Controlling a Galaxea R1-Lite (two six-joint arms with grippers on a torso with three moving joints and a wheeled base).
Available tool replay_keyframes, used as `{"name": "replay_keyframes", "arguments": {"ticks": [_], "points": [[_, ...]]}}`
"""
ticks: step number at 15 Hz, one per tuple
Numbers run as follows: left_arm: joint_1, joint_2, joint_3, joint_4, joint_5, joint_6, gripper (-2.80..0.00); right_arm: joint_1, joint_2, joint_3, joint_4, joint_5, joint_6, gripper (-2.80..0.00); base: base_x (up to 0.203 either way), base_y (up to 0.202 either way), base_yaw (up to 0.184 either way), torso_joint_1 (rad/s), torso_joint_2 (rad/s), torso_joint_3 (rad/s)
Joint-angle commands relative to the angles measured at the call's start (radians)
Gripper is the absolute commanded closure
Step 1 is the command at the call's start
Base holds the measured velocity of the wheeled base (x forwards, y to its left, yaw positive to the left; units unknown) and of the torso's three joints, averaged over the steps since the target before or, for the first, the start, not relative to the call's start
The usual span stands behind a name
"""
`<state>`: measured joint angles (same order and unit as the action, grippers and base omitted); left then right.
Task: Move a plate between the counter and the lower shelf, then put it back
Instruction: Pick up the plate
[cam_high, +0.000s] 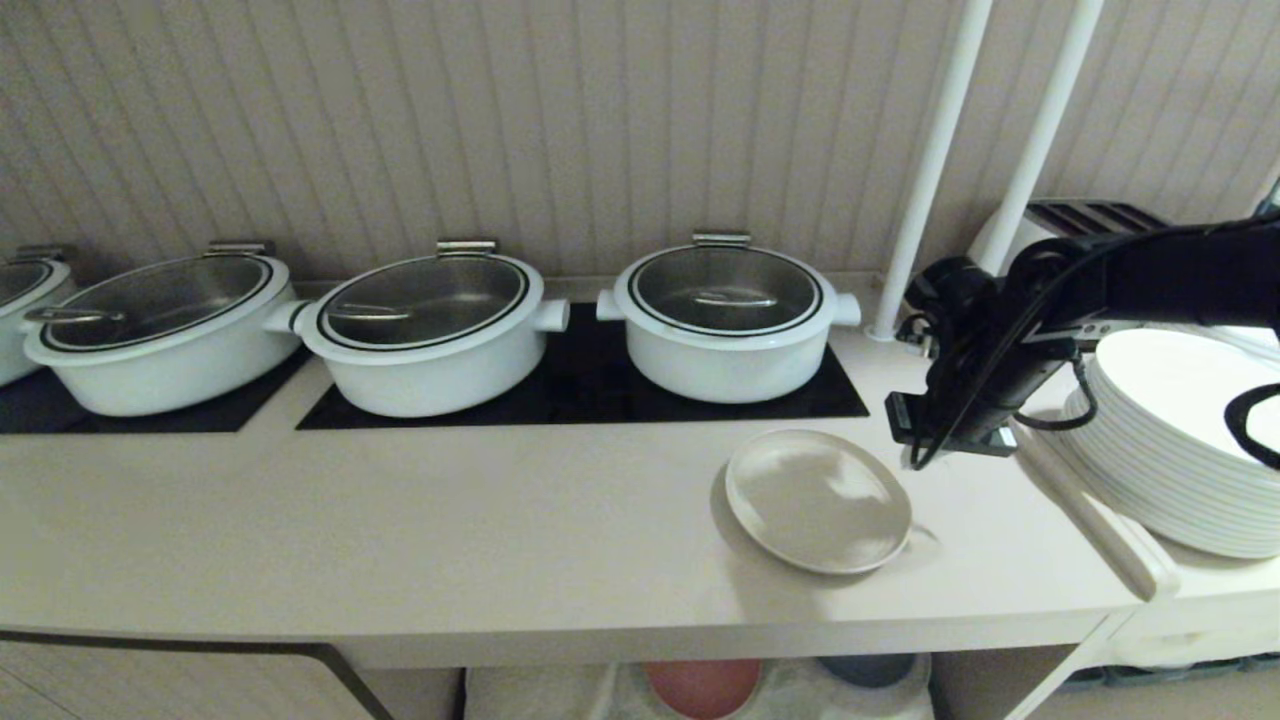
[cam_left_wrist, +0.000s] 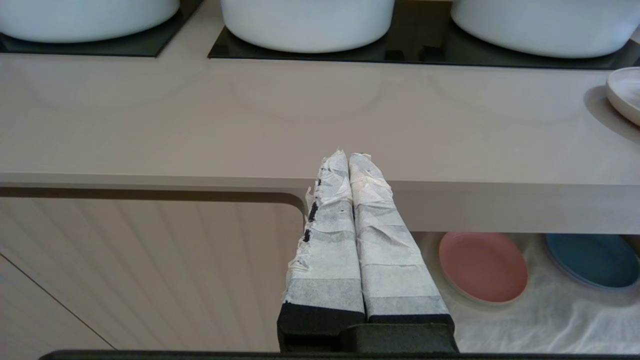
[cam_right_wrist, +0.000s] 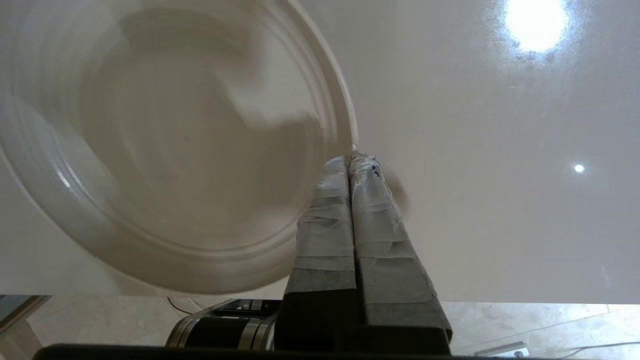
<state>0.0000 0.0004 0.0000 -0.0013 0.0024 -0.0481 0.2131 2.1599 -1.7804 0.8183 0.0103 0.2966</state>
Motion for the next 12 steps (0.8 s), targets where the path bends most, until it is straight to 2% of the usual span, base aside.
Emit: {"name": "replay_keyframes", "arguments": {"ticks": [1,2,3,8,10,12], "points": [[0.0,0.0,0.0,0.0,0.001,-0.001,0.0,-0.009,0.005,-0.001,0.005,0.0,0.001,0.0,0.0,0.0,0.0,0.0,0.0,0.0],[0.0,0.0,0.0,0.0,0.001,-0.001,0.0,-0.009,0.005,0.001,0.005,0.0,0.001,0.0,0.0,0.0,0.0,0.0,0.0,0.0],[0.0,0.0,0.0,0.0,0.001,-0.001,0.0,-0.009,0.005,0.003,0.005,0.0,-0.001,-2.8,0.0,0.0,0.0,0.0,0.0,0.0],[0.0,0.0,0.0,0.0,0.001,-0.001,0.0,-0.009,0.006,0.018,0.004,-0.002,-0.015,-2.8,0.0,0.0,0.0,0.0,0.0,0.0],[0.0,0.0,0.0,0.0,0.001,-0.001,0.0,-0.009,0.011,0.03,0.004,0.012,-0.074,-2.8,0.0,0.0,0.0,0.0,0.0,0.0],[0.0,0.0,0.0,0.0,0.001,-0.001,0.0,-0.009,0.029,0.03,-0.017,0.016,-0.085,-2.8,0.0,0.0,0.0,0.0,0.0,0.0]]}}
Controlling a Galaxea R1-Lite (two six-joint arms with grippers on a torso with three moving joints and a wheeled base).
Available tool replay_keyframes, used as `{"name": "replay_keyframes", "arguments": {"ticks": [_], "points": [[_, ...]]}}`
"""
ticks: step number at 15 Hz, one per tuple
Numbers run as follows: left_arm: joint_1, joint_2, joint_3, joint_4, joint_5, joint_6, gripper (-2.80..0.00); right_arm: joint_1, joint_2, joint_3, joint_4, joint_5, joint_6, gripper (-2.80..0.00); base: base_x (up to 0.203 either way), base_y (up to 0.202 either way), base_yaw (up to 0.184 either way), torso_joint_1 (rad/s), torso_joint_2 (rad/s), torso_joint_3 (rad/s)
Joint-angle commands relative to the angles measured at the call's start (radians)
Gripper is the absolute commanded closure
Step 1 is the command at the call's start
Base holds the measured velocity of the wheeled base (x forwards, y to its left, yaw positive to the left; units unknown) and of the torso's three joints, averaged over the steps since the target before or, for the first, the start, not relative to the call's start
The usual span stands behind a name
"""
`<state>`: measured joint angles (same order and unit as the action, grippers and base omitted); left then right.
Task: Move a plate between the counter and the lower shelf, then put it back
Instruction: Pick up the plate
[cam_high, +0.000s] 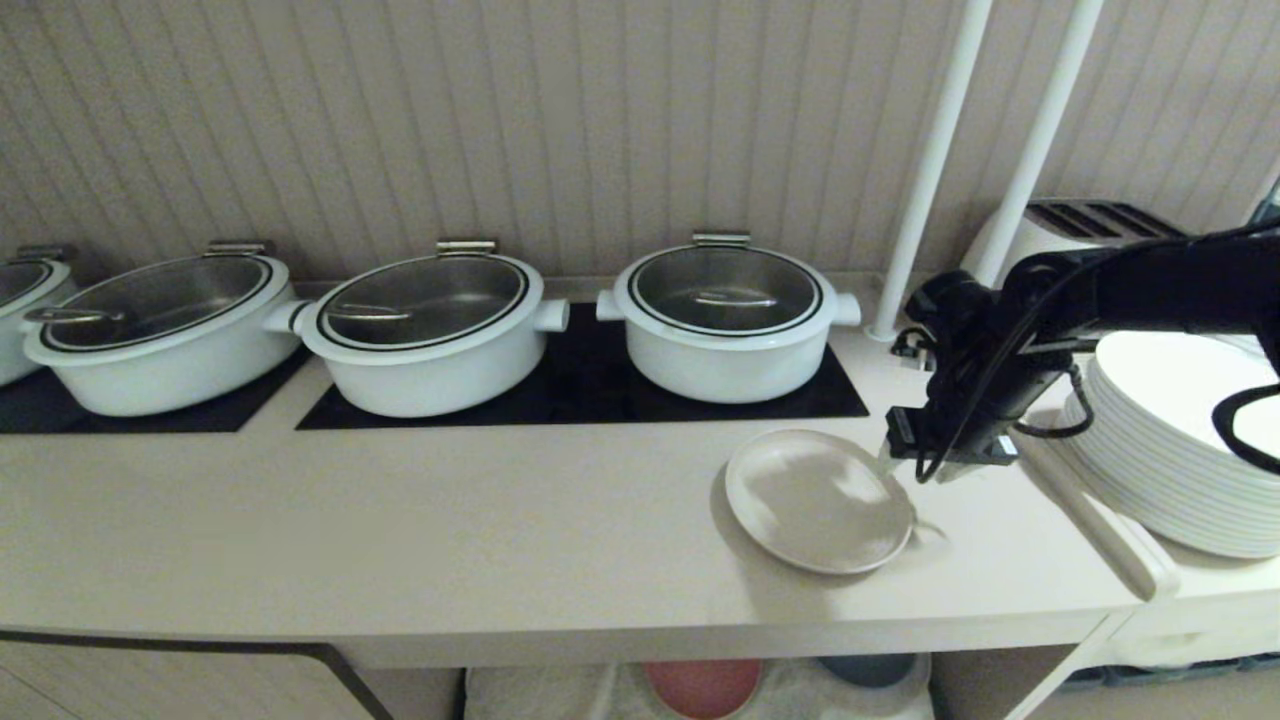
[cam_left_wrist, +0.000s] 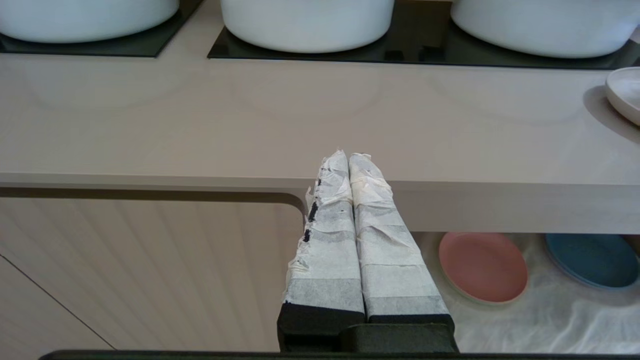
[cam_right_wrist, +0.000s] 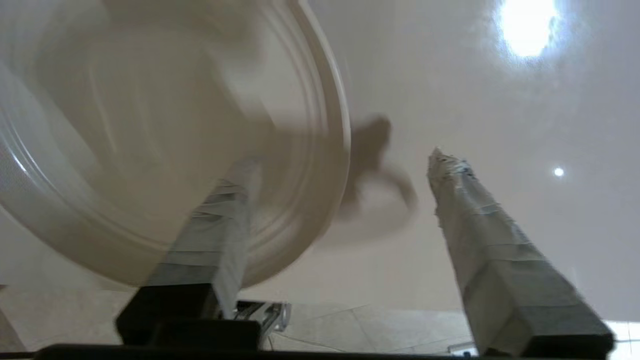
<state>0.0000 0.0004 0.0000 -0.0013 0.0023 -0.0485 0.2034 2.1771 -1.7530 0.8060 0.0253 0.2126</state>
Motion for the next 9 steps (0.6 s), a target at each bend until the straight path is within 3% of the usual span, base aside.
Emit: {"name": "replay_keyframes", "arguments": {"ticks": [1,9], "points": [[0.0,0.0,0.0,0.0,0.001,-0.001,0.0,0.002,0.02,0.003,-0.018,0.001,-0.001,-2.8,0.0,0.0,0.0,0.0,0.0,0.0],[0.0,0.0,0.0,0.0,0.001,-0.001,0.0,0.014,0.085,0.001,-0.097,0.001,-0.001,-2.8,0.0,0.0,0.0,0.0,0.0,0.0]]}}
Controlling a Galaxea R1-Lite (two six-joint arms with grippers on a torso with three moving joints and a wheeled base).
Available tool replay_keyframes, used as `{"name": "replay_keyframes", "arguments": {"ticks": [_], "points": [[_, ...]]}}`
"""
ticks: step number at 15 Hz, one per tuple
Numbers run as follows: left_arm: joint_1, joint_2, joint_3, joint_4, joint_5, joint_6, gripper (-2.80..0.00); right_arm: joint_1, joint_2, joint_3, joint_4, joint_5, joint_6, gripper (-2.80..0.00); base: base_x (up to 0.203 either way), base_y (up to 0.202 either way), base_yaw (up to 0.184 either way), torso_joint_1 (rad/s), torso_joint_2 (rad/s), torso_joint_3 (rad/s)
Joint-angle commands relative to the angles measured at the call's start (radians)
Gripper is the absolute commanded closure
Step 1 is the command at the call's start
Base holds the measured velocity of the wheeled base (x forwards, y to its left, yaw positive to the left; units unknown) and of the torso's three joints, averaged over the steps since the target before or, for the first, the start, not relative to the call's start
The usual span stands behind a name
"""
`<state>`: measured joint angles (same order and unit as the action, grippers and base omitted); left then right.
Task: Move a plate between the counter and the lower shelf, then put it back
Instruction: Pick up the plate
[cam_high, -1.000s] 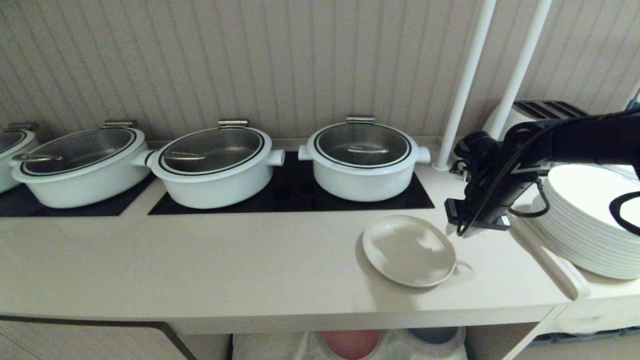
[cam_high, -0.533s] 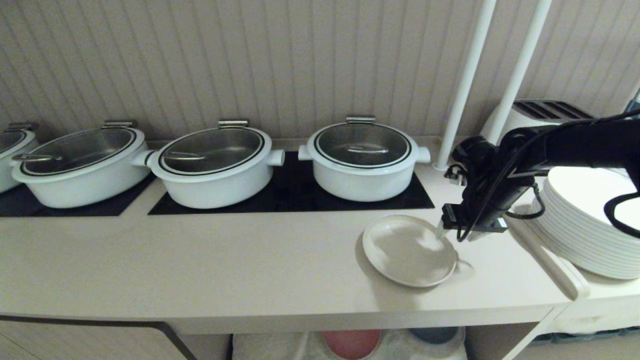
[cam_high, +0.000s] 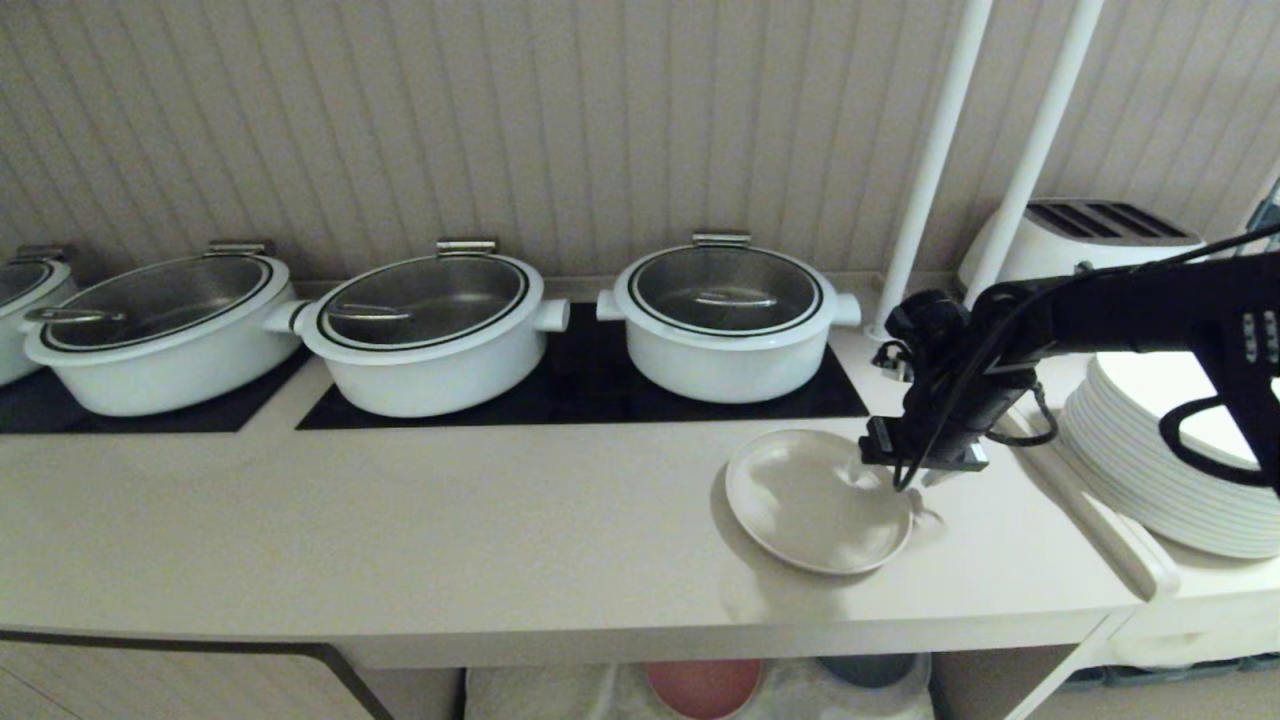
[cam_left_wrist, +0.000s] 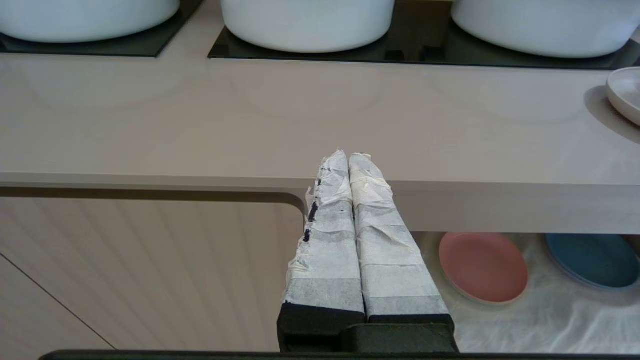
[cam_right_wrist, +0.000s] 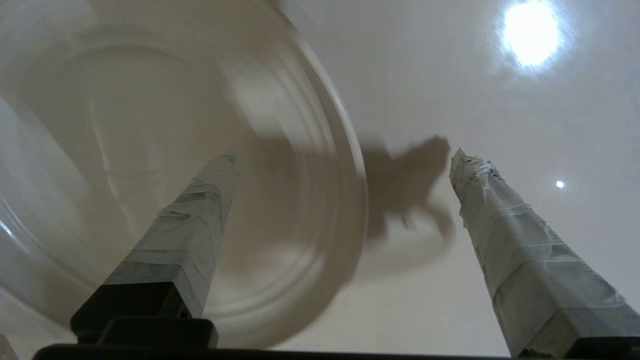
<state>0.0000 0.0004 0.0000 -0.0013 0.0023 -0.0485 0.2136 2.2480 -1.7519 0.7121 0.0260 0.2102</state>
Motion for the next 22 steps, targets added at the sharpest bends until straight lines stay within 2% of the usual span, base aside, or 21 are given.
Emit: {"name": "replay_keyframes", "arguments": {"ticks": [1,12,13,22], "points": [[0.0,0.0,0.0,0.0,0.001,-0.001,0.0,0.006,0.022,0.0,-0.011,0.0,0.001,-2.8,0.0,0.0,0.0,0.0,0.0,0.0],[0.0,0.0,0.0,0.0,0.001,-0.001,0.0,0.01,0.039,0.003,-0.012,-0.003,0.0,-2.8,0.0,0.0,0.0,0.0,0.0,0.0],[0.0,0.0,0.0,0.0,0.001,-0.001,0.0,0.01,0.039,0.003,-0.013,-0.002,0.0,0.0,0.0,0.0,0.0,0.0,0.0,0.0],[0.0,0.0,0.0,0.0,0.001,-0.001,0.0,0.009,0.041,0.002,-0.013,0.0,0.003,0.0,0.0,0.0,0.0,0.0,0.0,0.0]]}}
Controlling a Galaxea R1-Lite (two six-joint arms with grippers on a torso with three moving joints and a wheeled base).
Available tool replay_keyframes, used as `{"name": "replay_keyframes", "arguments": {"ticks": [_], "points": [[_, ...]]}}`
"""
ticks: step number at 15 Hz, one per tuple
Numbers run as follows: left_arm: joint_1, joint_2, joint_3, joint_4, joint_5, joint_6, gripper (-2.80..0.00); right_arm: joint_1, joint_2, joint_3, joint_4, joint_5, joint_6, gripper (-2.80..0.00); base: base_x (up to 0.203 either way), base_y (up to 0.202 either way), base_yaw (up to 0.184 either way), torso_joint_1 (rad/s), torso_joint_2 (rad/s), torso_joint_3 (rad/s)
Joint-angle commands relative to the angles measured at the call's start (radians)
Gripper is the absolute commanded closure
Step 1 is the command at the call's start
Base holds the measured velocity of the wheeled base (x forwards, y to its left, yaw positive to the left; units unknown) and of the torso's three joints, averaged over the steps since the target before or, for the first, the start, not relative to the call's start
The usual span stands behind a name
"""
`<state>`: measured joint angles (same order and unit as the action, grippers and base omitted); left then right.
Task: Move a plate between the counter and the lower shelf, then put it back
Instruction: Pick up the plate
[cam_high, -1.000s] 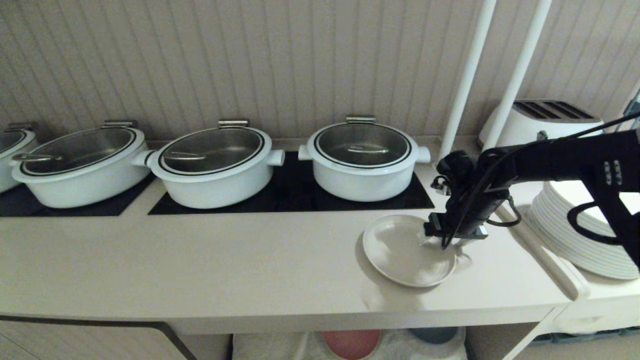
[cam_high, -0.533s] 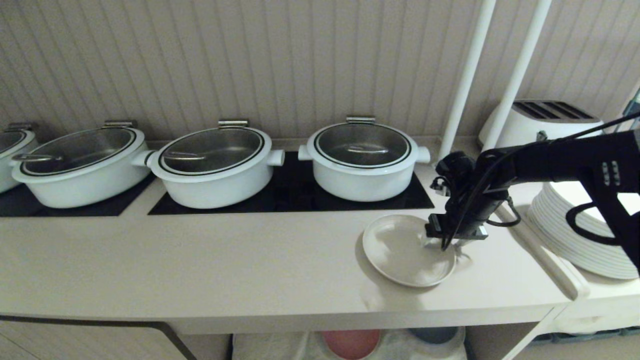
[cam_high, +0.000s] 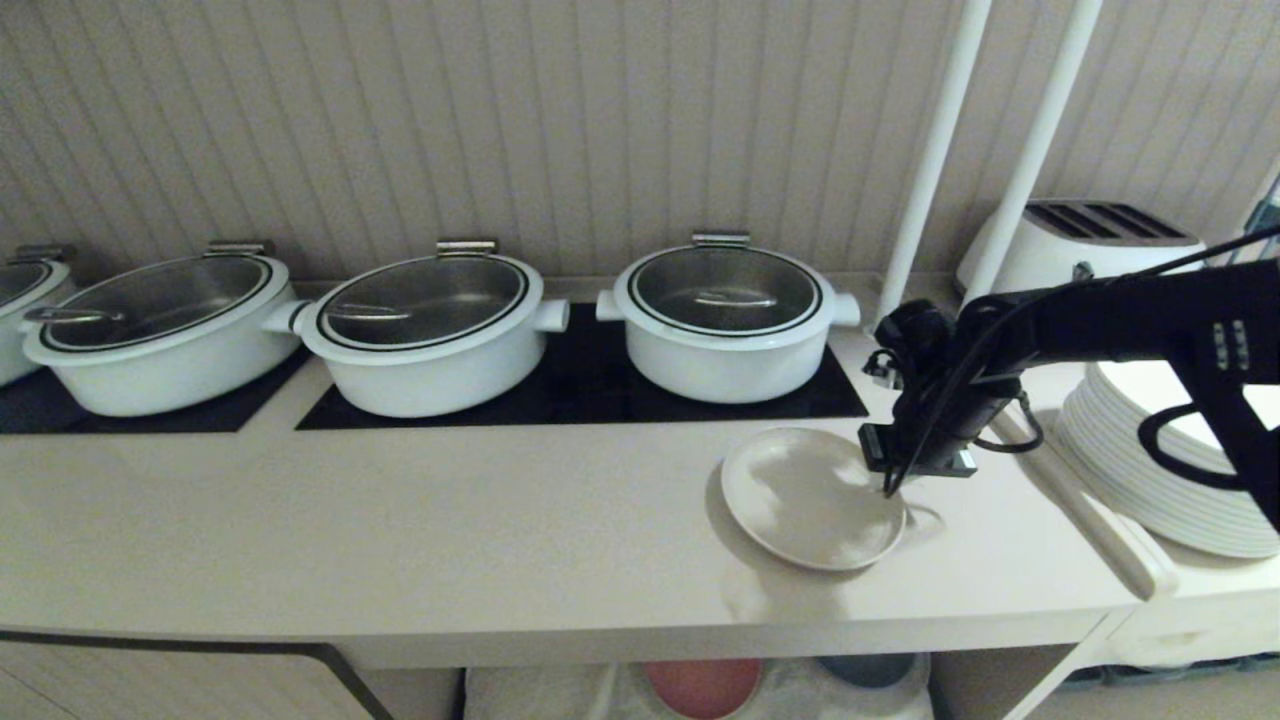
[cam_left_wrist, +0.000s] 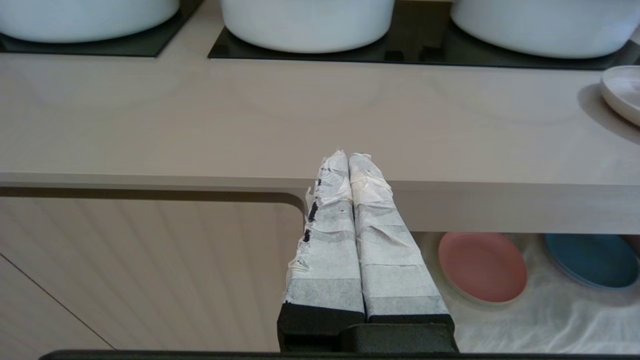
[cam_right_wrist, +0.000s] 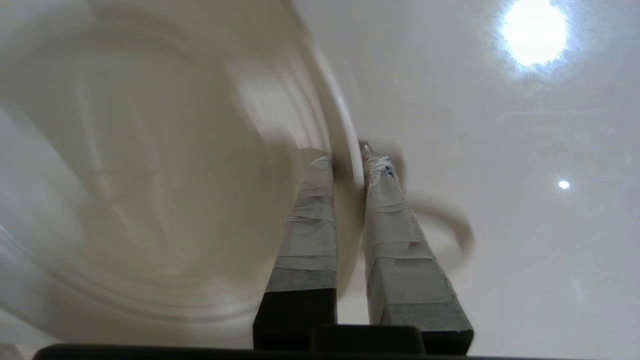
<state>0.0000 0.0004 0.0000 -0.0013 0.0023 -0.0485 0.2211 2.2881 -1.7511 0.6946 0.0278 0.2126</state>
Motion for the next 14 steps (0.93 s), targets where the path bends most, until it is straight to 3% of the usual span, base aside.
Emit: {"name": "replay_keyframes", "arguments": {"ticks": [1,14], "points": [[0.0,0.0,0.0,0.0,0.001,-0.001,0.0,0.001,-0.001,0.001,0.005,-0.003,0.001,0.0,0.0,0.0,0.0,0.0,0.0,0.0],[0.0,0.0,0.0,0.0,0.001,-0.001,0.0,0.002,-0.073,0.069,0.006,-0.003,0.001,0.0,0.0,0.0,0.0,0.0,0.0,0.0]]}}
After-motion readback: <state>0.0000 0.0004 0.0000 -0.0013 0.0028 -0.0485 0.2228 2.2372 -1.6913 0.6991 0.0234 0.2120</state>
